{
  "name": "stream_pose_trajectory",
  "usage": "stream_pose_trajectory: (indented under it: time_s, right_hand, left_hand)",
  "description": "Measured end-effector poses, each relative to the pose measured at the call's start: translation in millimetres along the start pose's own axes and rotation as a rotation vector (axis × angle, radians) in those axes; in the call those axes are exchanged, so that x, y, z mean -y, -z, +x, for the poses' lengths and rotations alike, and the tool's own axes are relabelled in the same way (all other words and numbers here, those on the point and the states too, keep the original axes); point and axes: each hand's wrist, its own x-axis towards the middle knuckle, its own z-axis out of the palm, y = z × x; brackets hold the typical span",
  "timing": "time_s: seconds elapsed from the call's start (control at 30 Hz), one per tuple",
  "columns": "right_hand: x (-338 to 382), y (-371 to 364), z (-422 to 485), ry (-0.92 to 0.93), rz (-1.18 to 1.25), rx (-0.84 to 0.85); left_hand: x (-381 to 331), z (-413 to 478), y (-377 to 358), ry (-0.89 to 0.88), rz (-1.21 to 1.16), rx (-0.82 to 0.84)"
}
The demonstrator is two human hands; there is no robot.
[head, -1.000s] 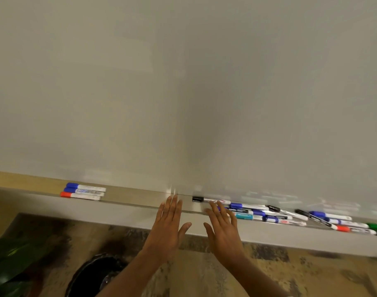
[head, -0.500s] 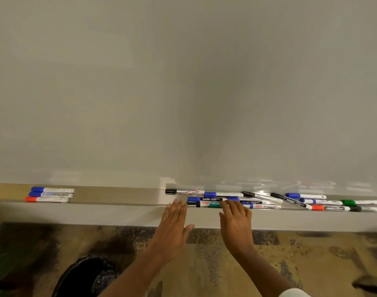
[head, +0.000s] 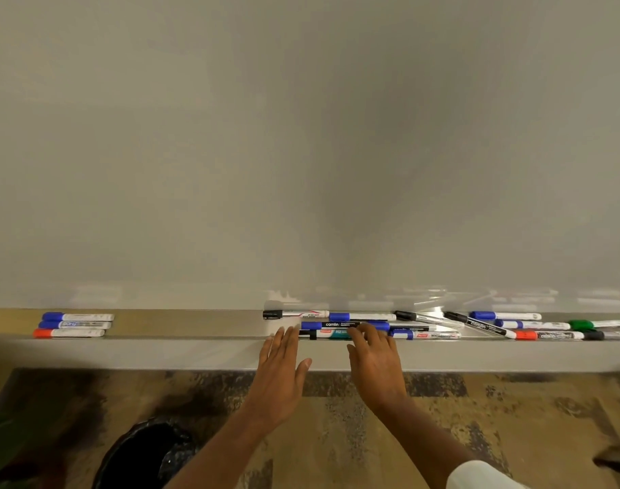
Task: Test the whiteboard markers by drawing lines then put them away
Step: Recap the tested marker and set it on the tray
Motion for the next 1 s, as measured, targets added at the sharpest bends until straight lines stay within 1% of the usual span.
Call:
stream_pose_trajectory:
  time_s: [0.23,0.5,0.63,0.7,0.77,0.83,1.0]
  right_hand:
    - [9.8,-3.0,6.7,0.038,0.043,-0.030]
    - [9.0,-2.1,17.2,0.074,0.071,-0.067]
    - [6.1,2.2,16.8,0.076,0.126,-0.094]
    - [5.8,5.4,14.9,0.078,0.169,-0.115]
    - [6.9,11.3,14.4,0.082,0.207,-0.143]
    - [9.1,18.7,15.3,0.082,0.247,-0.179]
    - [23.4,50.2,19.2,0.053,0.347,-0.255]
  left_hand:
    - [5.3,-1.3,4.4,0.059,-0.062,-0.024]
    - [-0.3,-3.7,12.4,0.073,-0.170,-0.058]
    - [-1.9,-2.9,16.7,0.100,-0.232,-0.137]
    - [-2.9,-2.7,21.4,0.124,-0.286,-0.211]
    - [-5.1,-2.7,30.4,0.156,-0.396,-0.304]
    - [-8.1,-2.7,44.2,0.168,-0.586,-0.387]
    - [-20.6,-5.3,87.3,0.206,-1.019,-0.449]
